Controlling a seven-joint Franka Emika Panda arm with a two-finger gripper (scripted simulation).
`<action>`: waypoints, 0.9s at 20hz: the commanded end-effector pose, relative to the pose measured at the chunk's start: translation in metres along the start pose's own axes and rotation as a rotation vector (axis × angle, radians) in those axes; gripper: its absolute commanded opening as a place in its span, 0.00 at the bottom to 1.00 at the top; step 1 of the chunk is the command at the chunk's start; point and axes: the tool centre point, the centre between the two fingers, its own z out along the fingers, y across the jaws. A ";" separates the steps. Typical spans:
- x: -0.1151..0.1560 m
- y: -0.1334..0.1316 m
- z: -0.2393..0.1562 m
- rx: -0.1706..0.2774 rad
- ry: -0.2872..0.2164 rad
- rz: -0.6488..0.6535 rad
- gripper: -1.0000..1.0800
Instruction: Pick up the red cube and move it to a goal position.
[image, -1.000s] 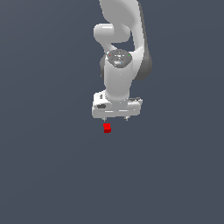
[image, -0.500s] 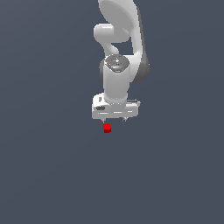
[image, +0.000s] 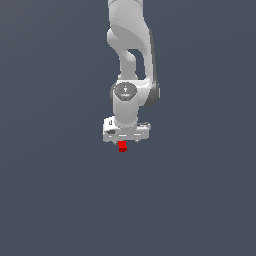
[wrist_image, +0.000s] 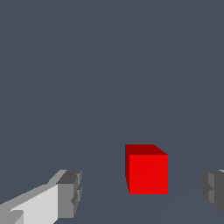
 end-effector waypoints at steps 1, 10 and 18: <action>-0.007 0.005 0.021 0.002 -0.001 -0.001 0.96; -0.018 0.017 0.064 0.004 -0.003 -0.001 0.96; -0.019 0.018 0.068 0.005 -0.003 -0.002 0.00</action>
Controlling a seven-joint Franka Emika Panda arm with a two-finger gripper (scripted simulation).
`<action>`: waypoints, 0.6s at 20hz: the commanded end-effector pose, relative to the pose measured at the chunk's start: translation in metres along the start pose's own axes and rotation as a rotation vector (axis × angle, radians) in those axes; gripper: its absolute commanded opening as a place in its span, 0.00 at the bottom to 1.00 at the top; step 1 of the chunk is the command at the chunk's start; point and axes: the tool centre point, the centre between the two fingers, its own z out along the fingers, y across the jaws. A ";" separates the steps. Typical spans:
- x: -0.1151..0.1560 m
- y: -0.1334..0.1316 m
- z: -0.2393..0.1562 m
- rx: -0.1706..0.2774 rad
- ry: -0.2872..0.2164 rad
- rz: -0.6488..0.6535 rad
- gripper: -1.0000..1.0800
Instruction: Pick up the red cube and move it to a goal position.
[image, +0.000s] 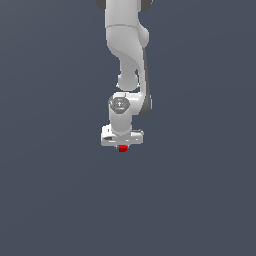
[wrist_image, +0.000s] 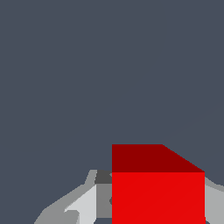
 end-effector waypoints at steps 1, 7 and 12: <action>0.000 0.000 0.000 0.000 0.001 0.000 0.00; 0.000 0.000 0.000 0.000 0.000 0.000 0.00; -0.003 -0.002 -0.004 0.000 0.000 0.000 0.00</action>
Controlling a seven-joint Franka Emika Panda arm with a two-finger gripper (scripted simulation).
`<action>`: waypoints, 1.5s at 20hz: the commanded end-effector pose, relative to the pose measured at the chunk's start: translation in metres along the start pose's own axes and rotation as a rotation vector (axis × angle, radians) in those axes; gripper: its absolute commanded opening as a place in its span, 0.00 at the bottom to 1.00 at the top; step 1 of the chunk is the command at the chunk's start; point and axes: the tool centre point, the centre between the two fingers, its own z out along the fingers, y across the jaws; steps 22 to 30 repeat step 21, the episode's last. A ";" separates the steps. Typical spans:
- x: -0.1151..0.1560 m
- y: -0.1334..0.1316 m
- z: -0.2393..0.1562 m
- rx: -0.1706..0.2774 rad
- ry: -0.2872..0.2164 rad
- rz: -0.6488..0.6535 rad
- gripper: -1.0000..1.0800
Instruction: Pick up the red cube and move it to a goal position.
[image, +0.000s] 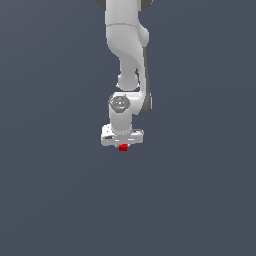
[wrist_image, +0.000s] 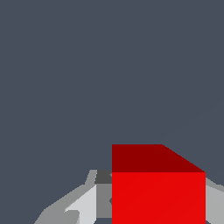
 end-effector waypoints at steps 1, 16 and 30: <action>-0.002 -0.002 -0.004 0.000 0.001 0.000 0.00; -0.032 -0.022 -0.055 0.000 0.001 0.000 0.00; -0.035 -0.024 -0.060 0.000 0.001 0.000 0.00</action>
